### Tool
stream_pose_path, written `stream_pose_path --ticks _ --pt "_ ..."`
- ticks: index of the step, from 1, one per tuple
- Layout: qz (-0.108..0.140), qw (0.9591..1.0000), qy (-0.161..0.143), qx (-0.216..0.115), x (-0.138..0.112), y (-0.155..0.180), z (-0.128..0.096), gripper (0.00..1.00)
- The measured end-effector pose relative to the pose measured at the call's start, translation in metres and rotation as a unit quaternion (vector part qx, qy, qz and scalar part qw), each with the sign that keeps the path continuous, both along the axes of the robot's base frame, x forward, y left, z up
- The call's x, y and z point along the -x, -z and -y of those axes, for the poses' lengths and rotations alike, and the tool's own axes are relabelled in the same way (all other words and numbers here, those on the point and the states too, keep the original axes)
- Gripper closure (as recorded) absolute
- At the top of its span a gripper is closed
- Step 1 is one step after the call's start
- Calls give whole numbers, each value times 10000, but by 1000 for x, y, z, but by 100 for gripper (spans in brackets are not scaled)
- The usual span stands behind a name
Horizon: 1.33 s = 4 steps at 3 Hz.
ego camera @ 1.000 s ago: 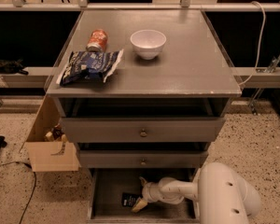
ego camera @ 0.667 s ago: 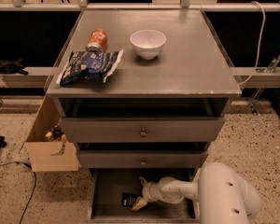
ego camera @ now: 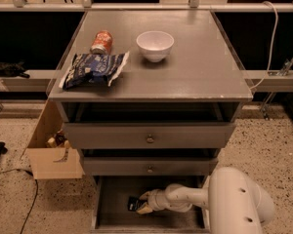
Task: Pick rxbar blueberry from bottom drawer and place on counter
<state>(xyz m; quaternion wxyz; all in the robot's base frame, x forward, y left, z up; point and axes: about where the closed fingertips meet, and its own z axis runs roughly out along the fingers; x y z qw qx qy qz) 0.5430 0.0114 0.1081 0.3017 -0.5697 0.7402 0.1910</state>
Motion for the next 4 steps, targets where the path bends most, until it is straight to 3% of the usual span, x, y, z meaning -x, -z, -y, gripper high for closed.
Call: stream_pose_path --ticks 2,3,4 --pt "43 9999 166 -12 7 -4 11 100" --pt "292 9978 593 18 20 -28 45 100" --pt "292 9978 593 18 20 -28 45 100"
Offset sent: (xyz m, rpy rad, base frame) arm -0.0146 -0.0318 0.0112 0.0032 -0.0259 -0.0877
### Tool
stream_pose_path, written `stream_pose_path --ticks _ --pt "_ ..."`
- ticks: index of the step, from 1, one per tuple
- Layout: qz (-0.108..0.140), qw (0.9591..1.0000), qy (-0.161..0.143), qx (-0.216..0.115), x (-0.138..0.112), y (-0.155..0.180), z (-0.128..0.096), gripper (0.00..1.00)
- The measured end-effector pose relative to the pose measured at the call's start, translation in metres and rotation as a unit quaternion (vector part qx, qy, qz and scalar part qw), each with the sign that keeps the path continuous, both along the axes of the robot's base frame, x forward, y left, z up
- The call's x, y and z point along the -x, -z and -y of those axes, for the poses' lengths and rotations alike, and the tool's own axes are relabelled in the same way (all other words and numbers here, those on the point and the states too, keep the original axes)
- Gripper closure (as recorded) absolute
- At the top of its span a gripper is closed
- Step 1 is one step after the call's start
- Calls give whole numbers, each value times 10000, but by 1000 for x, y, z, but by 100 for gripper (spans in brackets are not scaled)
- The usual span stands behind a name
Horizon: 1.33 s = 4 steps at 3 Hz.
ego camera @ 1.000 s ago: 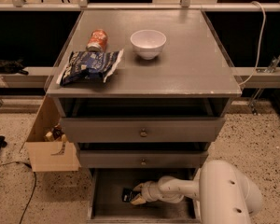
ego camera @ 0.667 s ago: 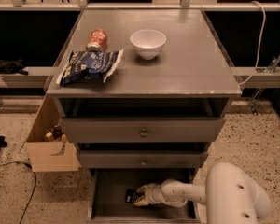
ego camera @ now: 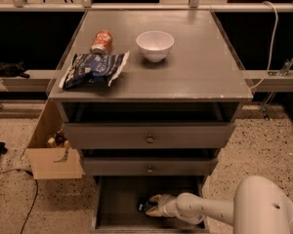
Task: Pick rxbar blueberry from bottom drawer and place on counter
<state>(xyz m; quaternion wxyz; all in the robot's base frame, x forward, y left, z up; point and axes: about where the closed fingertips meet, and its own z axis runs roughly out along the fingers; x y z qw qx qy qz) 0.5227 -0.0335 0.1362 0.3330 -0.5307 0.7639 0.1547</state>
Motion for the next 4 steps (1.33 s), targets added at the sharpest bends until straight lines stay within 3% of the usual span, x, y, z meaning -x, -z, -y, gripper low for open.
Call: stream_pose_path --ticks 1,2,3,4 --pt "-3 9999 93 -90 6 3 8 100" --pt "196 9991 325 -164 7 -18 30 100" --pt "545 9954 767 -158 12 -62 72 100" --pt "763 9917 1019 -147 17 -90 95 100"
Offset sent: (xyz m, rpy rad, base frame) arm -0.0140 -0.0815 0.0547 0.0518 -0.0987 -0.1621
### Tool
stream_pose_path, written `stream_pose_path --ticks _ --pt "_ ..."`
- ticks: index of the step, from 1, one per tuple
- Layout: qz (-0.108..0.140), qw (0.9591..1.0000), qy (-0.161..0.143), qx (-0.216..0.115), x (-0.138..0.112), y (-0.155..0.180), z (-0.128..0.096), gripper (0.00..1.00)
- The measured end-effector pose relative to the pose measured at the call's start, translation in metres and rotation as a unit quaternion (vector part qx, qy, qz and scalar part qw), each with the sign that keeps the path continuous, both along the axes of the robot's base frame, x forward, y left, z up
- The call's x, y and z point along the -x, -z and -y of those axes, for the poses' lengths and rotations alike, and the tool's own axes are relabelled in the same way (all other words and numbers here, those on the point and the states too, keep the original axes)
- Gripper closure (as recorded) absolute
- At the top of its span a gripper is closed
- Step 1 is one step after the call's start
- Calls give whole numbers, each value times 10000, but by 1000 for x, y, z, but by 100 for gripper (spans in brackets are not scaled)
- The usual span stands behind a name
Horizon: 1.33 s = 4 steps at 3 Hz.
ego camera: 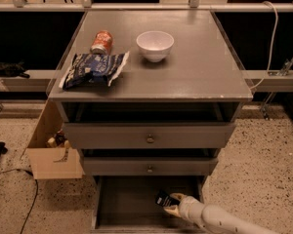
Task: Pick rxbar blueberry from bottom drawer and place on counter
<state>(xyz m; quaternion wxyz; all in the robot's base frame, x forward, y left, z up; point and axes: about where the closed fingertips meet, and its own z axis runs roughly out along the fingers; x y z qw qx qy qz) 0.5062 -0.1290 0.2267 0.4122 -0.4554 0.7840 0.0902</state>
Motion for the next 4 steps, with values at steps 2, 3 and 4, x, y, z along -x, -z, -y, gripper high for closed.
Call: stream_pose_path --ticks 2,3,4 --pt "341 9993 28 121 10 -33 4 100" --pt "753 9970 69 168 34 -79 3 100" --pt "1272 9904 19 531 62 -147 -9 100"
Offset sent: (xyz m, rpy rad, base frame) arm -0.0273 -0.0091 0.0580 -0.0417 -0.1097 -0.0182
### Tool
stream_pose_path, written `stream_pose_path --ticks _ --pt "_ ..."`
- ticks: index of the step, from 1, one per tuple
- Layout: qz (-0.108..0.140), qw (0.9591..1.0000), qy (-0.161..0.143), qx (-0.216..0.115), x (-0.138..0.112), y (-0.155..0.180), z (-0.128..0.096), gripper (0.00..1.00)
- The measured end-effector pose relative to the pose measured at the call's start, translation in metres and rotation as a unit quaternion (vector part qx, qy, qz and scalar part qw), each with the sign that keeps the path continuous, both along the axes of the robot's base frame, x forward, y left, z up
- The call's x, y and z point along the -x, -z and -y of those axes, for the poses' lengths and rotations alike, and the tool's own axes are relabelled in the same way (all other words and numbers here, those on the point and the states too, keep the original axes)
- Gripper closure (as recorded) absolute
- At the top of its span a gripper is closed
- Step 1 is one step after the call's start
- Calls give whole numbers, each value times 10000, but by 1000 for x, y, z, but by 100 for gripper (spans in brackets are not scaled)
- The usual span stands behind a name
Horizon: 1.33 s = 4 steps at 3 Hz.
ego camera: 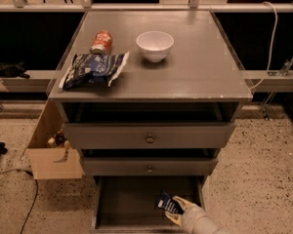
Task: Pick rxbar blueberry from bottom drawer and place on counter
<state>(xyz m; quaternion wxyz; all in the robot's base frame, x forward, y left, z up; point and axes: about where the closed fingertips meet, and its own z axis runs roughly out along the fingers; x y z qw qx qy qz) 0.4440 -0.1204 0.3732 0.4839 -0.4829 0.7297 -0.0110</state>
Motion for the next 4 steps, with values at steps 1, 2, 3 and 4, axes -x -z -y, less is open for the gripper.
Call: stream_pose_path --ticks 1,2,3,4 --pt "328 9985 20 431 14 -48 -7 100" --pt "361 9981 29 507 18 -52 -6 100" --pt "546 9971 123 523 16 -80 4 100" --pt "955 9918 567 632 13 -146 54 100"
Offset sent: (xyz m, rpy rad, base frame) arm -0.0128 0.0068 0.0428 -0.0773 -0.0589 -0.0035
